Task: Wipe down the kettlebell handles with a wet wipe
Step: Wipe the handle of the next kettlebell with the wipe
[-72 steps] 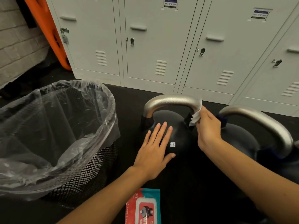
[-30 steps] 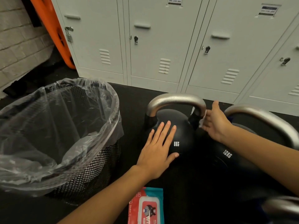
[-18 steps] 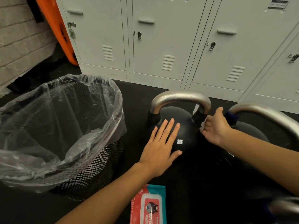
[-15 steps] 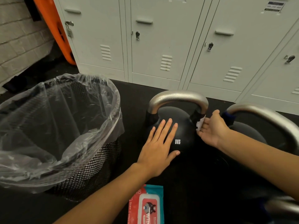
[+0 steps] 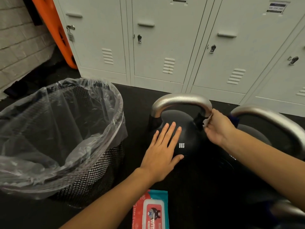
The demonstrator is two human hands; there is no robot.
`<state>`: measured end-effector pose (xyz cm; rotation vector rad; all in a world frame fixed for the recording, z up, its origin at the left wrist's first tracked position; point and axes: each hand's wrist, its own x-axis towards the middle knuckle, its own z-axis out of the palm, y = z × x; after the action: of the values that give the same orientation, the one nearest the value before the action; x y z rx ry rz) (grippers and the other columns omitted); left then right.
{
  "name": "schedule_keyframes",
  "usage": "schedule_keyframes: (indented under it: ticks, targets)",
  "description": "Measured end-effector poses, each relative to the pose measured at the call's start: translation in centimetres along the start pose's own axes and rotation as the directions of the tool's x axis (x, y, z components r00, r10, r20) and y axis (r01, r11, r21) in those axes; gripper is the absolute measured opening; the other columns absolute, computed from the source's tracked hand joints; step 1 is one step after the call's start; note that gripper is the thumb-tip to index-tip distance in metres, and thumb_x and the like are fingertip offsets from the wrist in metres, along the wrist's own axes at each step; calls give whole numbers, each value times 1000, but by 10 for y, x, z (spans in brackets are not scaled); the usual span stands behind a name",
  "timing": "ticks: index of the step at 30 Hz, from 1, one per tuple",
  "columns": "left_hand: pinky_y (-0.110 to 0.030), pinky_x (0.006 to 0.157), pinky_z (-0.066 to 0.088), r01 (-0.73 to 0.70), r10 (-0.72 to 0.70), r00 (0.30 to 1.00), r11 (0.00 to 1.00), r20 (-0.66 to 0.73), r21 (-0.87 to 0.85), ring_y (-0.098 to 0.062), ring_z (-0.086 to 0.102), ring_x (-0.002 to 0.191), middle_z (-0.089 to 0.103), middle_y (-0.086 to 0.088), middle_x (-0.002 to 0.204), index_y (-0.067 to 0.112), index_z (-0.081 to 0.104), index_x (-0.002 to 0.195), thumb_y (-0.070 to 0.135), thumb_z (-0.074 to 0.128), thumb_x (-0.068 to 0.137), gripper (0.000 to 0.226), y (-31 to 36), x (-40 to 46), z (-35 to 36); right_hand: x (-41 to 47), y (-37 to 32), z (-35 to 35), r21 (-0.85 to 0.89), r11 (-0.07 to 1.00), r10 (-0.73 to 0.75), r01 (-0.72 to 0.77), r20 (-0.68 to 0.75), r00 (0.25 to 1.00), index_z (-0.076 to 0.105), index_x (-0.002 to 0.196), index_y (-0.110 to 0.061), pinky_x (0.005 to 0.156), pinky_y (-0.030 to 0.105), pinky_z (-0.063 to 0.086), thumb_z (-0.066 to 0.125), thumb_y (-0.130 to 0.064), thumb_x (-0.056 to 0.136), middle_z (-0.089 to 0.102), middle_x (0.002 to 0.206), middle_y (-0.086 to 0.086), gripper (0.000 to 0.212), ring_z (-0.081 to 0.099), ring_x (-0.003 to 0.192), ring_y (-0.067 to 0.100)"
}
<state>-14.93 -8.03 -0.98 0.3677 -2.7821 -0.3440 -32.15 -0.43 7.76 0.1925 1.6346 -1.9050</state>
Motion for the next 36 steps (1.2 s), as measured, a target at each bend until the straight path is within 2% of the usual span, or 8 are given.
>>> schedule_keyframes:
  ticks: [6, 10, 15, 21, 25, 27, 32, 36]
  targets:
    - [-34, 117, 5, -33, 26, 996, 996, -82, -81, -16, 3, 148, 11, -1, 161, 24, 20, 151, 38, 53, 94, 67, -3, -4, -6, -4, -30, 8, -314, 919, -239, 240, 43, 970, 64, 84, -13, 68, 28, 39, 50, -17, 90, 53, 82, 6, 16, 49, 77, 19]
    - [-34, 106, 38, -80, 37, 966, 984, -257, -160, -13, 40, 130, 50, 0, 137, 21, 58, 124, 27, 51, 92, 34, -9, -13, -6, -32, -27, 18, -510, 604, -515, 613, 337, 788, 75, 97, -21, 87, 25, 47, 60, -27, 93, 71, 98, -8, 17, 62, 96, 10]
    - [-29, 91, 45, 42, -203, 893, 926, -403, -374, -9, 50, 109, 55, 6, 114, 19, 67, 105, 18, 52, 90, 22, -13, -16, -12, -44, -25, 25, -570, 182, -523, 801, 634, 570, 71, 115, -23, 85, -3, 33, 59, -28, 97, 66, 110, -15, 22, 56, 105, -2]
    - [-30, 93, 45, 291, -596, 744, 696, -302, -657, -7, 49, 104, 45, 6, 112, 19, 56, 113, 9, 61, 89, 26, -12, -6, -29, -40, -37, 48, -716, 109, -447, 690, 584, 677, 42, 62, -15, 55, 29, 29, 42, -33, 103, 40, 57, 0, 45, 35, 56, 16]
    - [-24, 93, 42, 384, -671, 715, 611, -196, -692, -8, 45, 110, 36, 7, 120, 19, 46, 126, 17, 63, 89, 41, -12, -7, -27, -49, -24, 53, -565, -113, -379, 817, 785, 491, 68, 97, -9, 77, 37, 45, 43, -31, 104, 68, 85, 4, 34, 58, 79, 18]
    - [-24, 93, 41, 375, -673, 712, 603, -198, -704, -7, 44, 110, 35, 6, 122, 19, 43, 130, 18, 64, 89, 46, -11, -4, -30, -48, -28, 48, -534, -84, -352, 841, 806, 477, 69, 116, -14, 94, 36, 46, 46, -33, 103, 70, 114, 0, 32, 61, 103, 17]
    - [-21, 96, 38, 276, -635, 728, 618, -260, -736, -3, 42, 114, 36, 6, 126, 21, 41, 132, 22, 61, 91, 46, -5, 10, -45, -34, -36, 36, -633, -31, -429, 773, 707, 562, 68, 96, -15, 72, 29, 40, 40, -41, 103, 66, 81, 7, 40, 56, 79, 23]
    - [-28, 101, 41, 157, -635, 687, 606, -355, -779, -1, 43, 114, 39, 8, 123, 19, 45, 130, 22, 50, 98, 33, -4, 28, -59, -43, -19, 48, -476, -230, -379, 849, 847, 372, 67, 121, -14, 96, 23, 36, 48, -26, 103, 69, 117, 1, 29, 57, 110, 19]
